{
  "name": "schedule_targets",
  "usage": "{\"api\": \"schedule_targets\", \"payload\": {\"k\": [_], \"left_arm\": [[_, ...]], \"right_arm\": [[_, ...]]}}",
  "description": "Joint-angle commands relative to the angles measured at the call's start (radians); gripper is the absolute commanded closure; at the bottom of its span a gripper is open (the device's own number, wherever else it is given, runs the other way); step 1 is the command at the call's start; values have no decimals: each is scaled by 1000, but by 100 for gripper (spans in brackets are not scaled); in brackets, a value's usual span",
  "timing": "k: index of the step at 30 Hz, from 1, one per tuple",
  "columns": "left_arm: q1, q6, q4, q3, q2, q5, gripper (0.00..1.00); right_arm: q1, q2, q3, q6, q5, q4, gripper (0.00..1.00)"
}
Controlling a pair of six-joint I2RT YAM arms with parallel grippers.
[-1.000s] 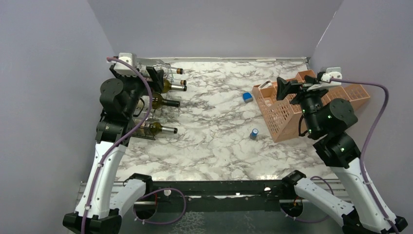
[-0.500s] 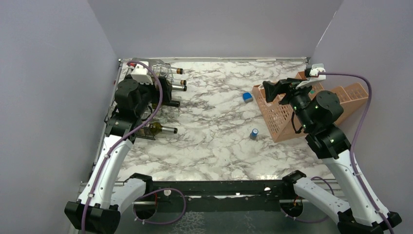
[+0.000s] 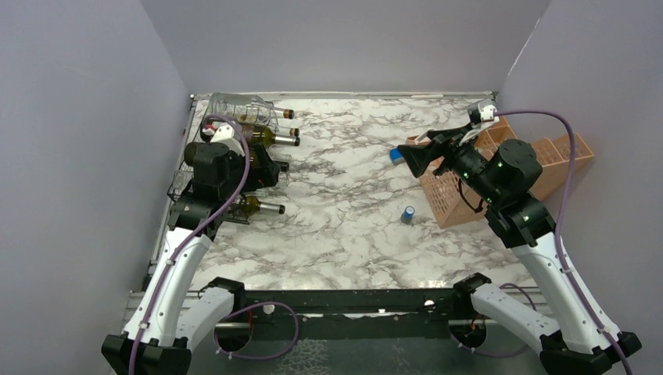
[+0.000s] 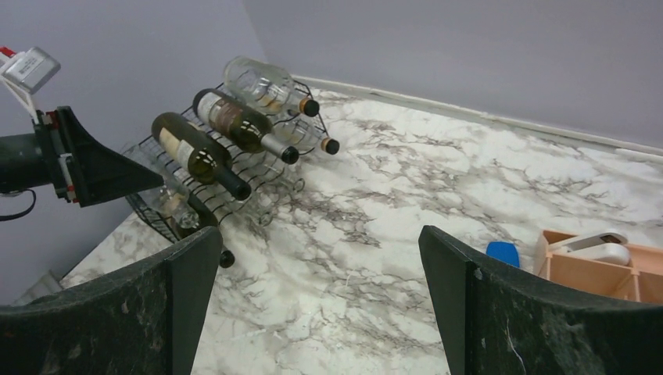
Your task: Take the wine bottle off the wine rack
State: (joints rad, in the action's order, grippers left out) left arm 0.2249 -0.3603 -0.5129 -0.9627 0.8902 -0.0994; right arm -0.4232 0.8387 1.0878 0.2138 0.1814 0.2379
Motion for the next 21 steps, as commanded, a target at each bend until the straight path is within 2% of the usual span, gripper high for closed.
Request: {"api": "schedule_targets", "payload": {"k": [1, 6, 12, 15, 18, 21], "left_arm": [[6, -145, -133, -17, -46, 254, 1], [8, -180, -304, -109, 33, 508, 1], [5, -325, -497, -248, 190, 649, 1], [-23, -381, -568, -315, 267, 689, 1], [-89, -406, -588, -356, 313, 652, 1], [-180, -428, -576, -356, 329, 624, 7]], "right_arm": [[6, 4, -16, 40, 106, -31, 1], [7, 4, -17, 60, 113, -16, 1], [7, 6, -31, 54, 118, -14, 1], [8, 6, -37, 53, 126, -15, 1], [8, 1, -51, 57, 138, -21, 1], [7, -11, -69, 59, 138, -28, 1]]}}
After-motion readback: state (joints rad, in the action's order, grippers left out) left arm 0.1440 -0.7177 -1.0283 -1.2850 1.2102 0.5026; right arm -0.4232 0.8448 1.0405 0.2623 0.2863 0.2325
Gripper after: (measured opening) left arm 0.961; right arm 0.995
